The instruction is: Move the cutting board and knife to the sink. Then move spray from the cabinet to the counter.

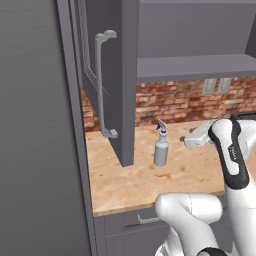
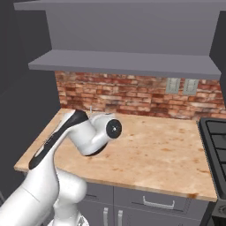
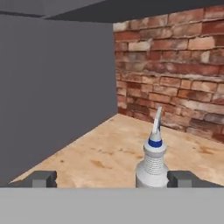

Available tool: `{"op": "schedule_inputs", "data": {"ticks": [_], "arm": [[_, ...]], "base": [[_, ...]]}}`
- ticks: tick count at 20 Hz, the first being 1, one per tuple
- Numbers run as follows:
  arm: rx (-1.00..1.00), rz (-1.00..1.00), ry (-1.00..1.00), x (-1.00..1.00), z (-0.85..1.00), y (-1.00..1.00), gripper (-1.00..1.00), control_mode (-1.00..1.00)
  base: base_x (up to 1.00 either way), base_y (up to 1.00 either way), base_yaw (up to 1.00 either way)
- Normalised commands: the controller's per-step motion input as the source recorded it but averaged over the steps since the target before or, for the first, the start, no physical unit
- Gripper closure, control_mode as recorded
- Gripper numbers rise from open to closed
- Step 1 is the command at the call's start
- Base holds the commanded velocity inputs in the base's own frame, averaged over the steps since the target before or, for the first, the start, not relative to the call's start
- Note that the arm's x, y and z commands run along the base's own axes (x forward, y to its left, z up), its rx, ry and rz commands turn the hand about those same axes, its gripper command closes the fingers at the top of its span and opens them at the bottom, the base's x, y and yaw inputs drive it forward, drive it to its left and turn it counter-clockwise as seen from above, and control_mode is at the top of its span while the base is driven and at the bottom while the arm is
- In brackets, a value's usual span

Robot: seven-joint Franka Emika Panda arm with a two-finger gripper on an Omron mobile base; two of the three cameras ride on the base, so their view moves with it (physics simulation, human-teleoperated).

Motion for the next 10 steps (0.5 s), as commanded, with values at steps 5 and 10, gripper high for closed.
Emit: {"op": "schedule_inputs", "data": {"ticks": [5, 10], "arm": [[-0.09, -0.15, 0.19, -0.52, 0.24, 0.0, -1.0, -1.0], [-0.14, -0.12, 0.22, -0.49, 0.24, 0.0, -1.0, -1.0]], "base": [[0.0, 0.0, 0.0], [0.0, 0.0, 0.0]]}}
